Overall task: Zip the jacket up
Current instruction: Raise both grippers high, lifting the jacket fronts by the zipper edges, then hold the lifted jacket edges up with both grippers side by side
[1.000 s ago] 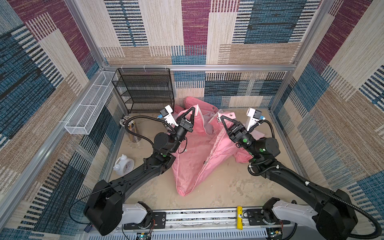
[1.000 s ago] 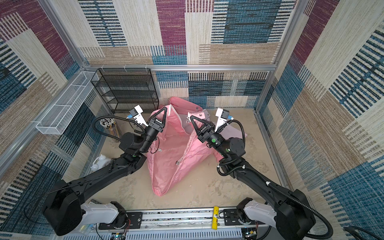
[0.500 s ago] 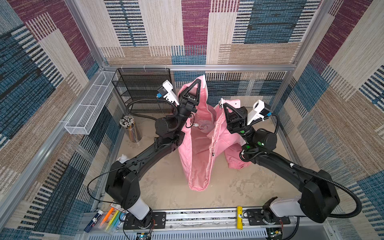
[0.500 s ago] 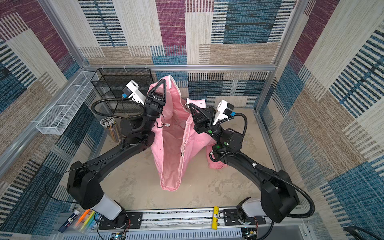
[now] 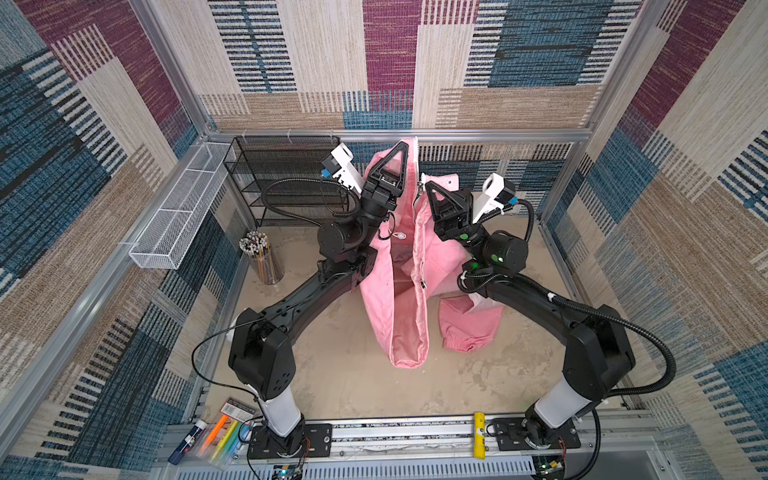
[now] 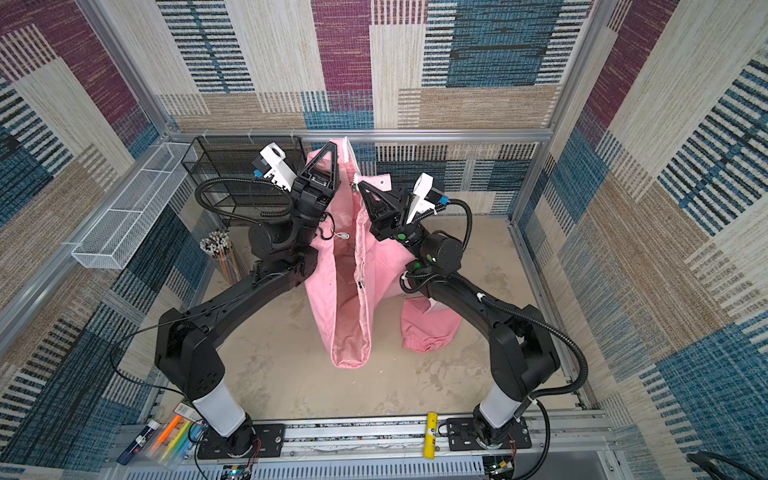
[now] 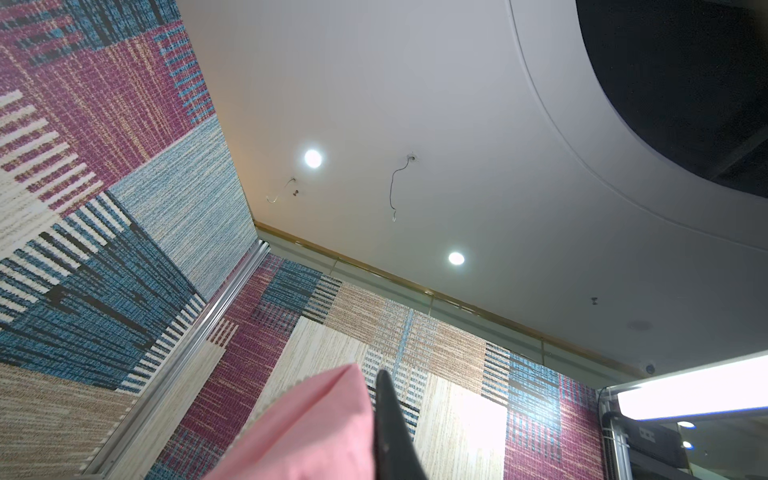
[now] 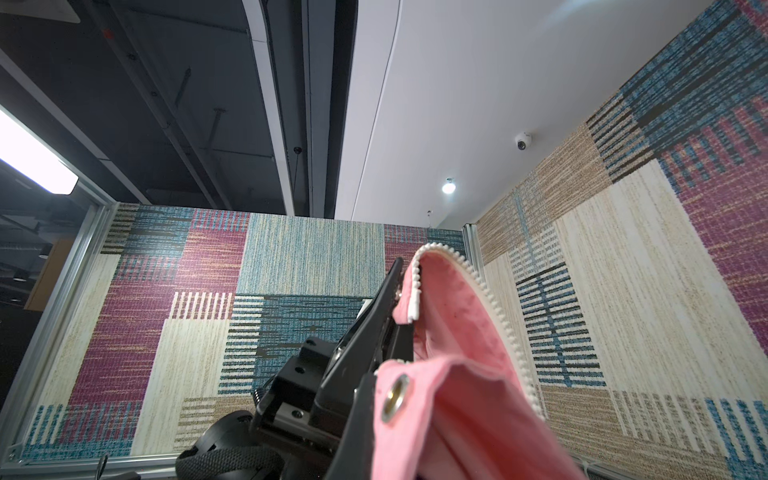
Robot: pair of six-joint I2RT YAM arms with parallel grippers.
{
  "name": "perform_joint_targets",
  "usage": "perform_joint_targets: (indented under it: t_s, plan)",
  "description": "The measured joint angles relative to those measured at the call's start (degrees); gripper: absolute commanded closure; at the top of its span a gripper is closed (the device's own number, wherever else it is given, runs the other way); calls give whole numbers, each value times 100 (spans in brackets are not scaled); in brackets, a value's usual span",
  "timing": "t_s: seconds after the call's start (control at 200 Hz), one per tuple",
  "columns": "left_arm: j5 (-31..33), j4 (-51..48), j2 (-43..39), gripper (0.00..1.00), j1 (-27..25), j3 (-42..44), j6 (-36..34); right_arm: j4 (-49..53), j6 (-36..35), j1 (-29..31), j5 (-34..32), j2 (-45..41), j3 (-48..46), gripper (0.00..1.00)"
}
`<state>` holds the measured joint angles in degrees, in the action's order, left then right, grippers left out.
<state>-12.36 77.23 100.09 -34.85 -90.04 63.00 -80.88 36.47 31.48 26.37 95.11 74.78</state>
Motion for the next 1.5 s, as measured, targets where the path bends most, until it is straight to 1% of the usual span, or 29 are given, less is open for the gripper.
perform_joint_targets:
  t_s: [0.321,0.902,1.498]
  plan:
    - [7,7,26,100,61,7,179,-4,107,-74,-96,310,487,100]
    - [11,7,90,100,66,-153,431,-4,570,-162,-146,811,1333,100]
    - [20,7,256,100,61,-361,520,-7,1056,-179,-144,946,1486,100]
